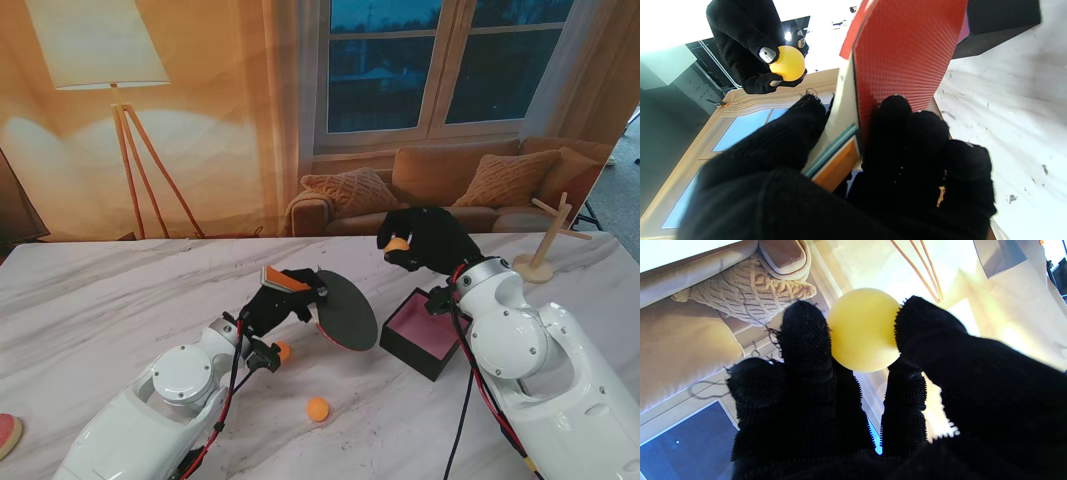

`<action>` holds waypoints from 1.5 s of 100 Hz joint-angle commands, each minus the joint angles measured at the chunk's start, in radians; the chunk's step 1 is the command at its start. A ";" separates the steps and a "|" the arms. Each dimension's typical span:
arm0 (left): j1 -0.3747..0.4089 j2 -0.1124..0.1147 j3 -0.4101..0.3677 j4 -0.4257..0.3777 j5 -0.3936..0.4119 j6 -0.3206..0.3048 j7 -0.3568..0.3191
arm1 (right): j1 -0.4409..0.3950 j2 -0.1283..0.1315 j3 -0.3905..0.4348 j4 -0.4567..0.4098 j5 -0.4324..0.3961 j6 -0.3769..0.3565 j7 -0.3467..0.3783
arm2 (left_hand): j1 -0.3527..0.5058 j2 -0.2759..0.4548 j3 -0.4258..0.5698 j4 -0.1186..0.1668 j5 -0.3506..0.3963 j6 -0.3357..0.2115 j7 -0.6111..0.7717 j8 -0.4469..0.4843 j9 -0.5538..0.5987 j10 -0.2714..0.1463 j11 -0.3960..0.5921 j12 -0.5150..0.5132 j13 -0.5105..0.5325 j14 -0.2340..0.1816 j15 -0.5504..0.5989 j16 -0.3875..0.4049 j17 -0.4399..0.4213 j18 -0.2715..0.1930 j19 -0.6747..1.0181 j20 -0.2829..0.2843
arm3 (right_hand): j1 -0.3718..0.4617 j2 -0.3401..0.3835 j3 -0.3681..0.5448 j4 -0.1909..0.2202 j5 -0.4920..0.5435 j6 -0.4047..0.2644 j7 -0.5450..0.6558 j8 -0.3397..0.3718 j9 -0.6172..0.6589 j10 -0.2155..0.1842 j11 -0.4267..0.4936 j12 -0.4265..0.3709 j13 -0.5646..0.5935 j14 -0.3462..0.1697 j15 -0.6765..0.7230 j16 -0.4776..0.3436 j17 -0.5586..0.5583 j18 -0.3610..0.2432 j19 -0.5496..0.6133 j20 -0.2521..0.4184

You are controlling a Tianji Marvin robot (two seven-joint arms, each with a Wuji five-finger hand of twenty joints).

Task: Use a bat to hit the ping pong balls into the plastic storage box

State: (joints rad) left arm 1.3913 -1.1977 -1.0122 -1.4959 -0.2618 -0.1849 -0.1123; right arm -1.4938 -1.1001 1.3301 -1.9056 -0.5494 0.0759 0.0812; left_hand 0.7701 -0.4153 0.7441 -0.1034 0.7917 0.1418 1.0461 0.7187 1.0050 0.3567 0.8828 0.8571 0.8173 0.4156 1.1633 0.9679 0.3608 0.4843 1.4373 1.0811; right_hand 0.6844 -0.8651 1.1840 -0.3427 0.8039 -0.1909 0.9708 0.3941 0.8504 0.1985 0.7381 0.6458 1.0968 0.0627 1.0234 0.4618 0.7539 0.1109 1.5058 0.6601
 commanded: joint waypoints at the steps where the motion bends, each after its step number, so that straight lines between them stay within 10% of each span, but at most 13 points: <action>1: 0.008 0.006 -0.006 -0.004 0.000 0.011 -0.017 | 0.007 -0.006 0.002 -0.008 0.003 0.010 0.002 | 0.000 0.008 0.070 -0.015 0.027 0.011 0.059 0.016 -0.004 -0.048 -0.006 0.018 0.049 0.069 0.034 0.013 0.010 -0.077 0.013 0.031 | 0.123 0.098 0.070 0.076 0.102 0.047 0.141 0.045 0.092 -0.123 0.086 0.046 -0.003 -0.042 -0.022 -0.002 -0.005 -0.033 0.000 0.015; 92: -0.020 -0.024 0.033 0.027 -0.056 -0.005 0.035 | -0.003 -0.005 -0.011 -0.014 0.026 -0.013 0.011 | 0.004 -0.005 0.085 -0.021 0.033 0.010 0.059 0.016 -0.007 -0.052 -0.022 0.011 0.025 0.076 0.005 0.005 -0.025 -0.080 -0.016 0.022 | -0.037 0.070 0.065 0.051 -0.082 0.045 0.030 0.013 -0.115 -0.141 -0.019 -0.049 -0.141 -0.032 -0.163 0.004 -0.152 0.006 -0.133 -0.060; 108: -0.026 -0.027 0.038 0.031 -0.056 -0.009 0.041 | -0.006 0.003 -0.001 -0.017 0.016 -0.010 0.049 | 0.003 -0.008 0.088 -0.021 0.035 0.011 0.060 0.016 -0.005 -0.051 -0.021 0.012 0.026 0.076 0.004 0.006 -0.021 -0.079 -0.014 0.022 | -0.181 0.119 0.056 0.092 -0.152 0.058 -0.155 0.089 -0.262 -0.149 -0.073 -0.115 -0.240 -0.039 -0.219 0.028 -0.251 0.004 -0.149 -0.029; 117: -0.029 -0.028 0.039 0.033 -0.055 -0.014 0.044 | -0.010 0.005 0.003 -0.020 0.022 -0.011 0.060 | 0.003 -0.008 0.089 -0.021 0.036 0.010 0.061 0.016 -0.003 -0.052 -0.019 0.013 0.028 0.075 0.004 0.006 -0.021 -0.079 -0.014 0.022 | -0.229 0.140 0.044 0.183 -0.165 0.069 -0.233 0.150 -0.301 -0.150 -0.095 -0.130 -0.261 -0.035 -0.226 0.032 -0.274 0.005 -0.156 -0.016; 150: -0.028 -0.034 0.043 0.030 -0.067 -0.012 0.060 | -0.008 0.003 -0.003 -0.013 0.010 0.000 0.045 | 0.001 -0.009 0.095 -0.021 0.039 0.011 0.063 0.017 0.001 -0.051 -0.016 0.014 0.036 0.075 0.006 0.008 -0.016 -0.078 -0.011 0.022 | -0.239 0.140 0.041 0.201 -0.181 0.073 -0.255 0.176 -0.345 -0.146 -0.107 -0.137 -0.280 -0.038 -0.234 0.031 -0.288 -0.002 -0.164 -0.012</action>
State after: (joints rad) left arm 1.3600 -1.2237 -0.9703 -1.4583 -0.3216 -0.1990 -0.0444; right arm -1.5027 -1.0952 1.3294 -1.9226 -0.5330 0.0612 0.1179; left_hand 0.7678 -0.4274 0.7654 -0.1033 0.7926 0.1414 1.0565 0.7288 1.0057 0.3602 0.8845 0.8571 0.8272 0.4187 1.1644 0.9694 0.3639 0.4878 1.4385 1.0914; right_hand 0.4646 -0.7493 1.2122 -0.1790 0.6628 -0.1246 0.7314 0.5546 0.5606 0.0643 0.6372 0.5145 0.8376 0.0531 0.7970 0.4783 0.4807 0.1133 1.3510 0.6351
